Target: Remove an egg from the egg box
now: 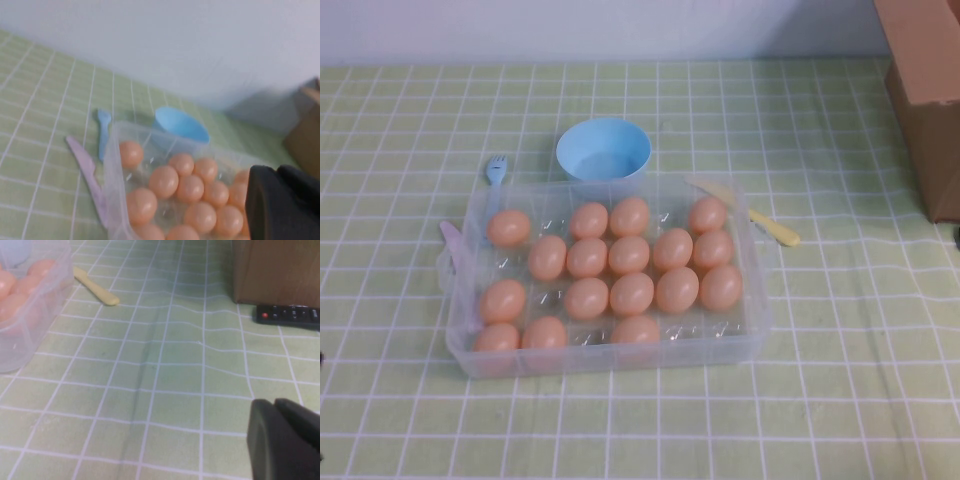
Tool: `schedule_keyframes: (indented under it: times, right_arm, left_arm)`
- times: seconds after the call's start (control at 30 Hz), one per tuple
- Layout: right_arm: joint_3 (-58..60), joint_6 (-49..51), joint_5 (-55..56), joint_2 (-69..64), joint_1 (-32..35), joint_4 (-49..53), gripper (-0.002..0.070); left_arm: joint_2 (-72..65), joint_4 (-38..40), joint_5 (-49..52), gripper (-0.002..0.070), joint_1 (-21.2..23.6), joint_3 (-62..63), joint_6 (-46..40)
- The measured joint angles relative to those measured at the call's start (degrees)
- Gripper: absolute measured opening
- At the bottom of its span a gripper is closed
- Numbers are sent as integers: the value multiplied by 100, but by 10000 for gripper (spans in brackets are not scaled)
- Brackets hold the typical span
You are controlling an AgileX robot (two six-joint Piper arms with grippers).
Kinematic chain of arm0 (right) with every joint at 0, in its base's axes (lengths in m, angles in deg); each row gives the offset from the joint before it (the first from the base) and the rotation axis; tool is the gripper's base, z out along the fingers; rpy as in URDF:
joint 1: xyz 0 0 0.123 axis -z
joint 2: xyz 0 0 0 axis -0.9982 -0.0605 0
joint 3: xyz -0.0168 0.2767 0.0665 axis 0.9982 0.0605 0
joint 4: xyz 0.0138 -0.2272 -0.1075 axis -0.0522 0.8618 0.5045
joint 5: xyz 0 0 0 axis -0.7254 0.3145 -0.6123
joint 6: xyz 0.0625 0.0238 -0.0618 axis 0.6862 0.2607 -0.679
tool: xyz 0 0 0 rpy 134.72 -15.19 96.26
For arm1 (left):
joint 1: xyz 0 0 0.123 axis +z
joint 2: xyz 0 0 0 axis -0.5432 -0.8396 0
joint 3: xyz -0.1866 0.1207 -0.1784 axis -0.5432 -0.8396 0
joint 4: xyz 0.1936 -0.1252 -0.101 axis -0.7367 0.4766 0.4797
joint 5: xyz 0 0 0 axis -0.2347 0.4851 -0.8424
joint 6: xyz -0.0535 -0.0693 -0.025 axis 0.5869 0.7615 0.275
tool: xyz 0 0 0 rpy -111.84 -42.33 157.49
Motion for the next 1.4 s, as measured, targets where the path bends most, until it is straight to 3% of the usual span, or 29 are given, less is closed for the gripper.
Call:
schedule_keyframes:
  times: [0.13, 0.53, 0.63, 0.9, 1.17, 1.4]
  right_arm:
    - [0, 0, 0, 0, 0, 0, -19]
    - [0, 0, 0, 0, 0, 0, -19]
    - [0, 0, 0, 0, 0, 0, -19]
    - [0, 0, 0, 0, 0, 0, -19]
    - [0, 0, 0, 0, 0, 0, -19]
    - [0, 0, 0, 0, 0, 0, -19]
  left_arm:
    - [-1196, -517, 1230, -4, 0, 1030, -163]
    - [-4710, -858, 3855, -4, 0, 3588, -2234]
    - [-5417, -1038, 4052, -5, -186, 4057, -2340]
    - [-7056, -1766, 4363, -5, -1223, 5418, -2342]
    - [-8243, -2478, 5339, -5, -1612, 6673, -2106]
    - [-8842, -2877, 5457, -4, -1743, 6987, -2034]
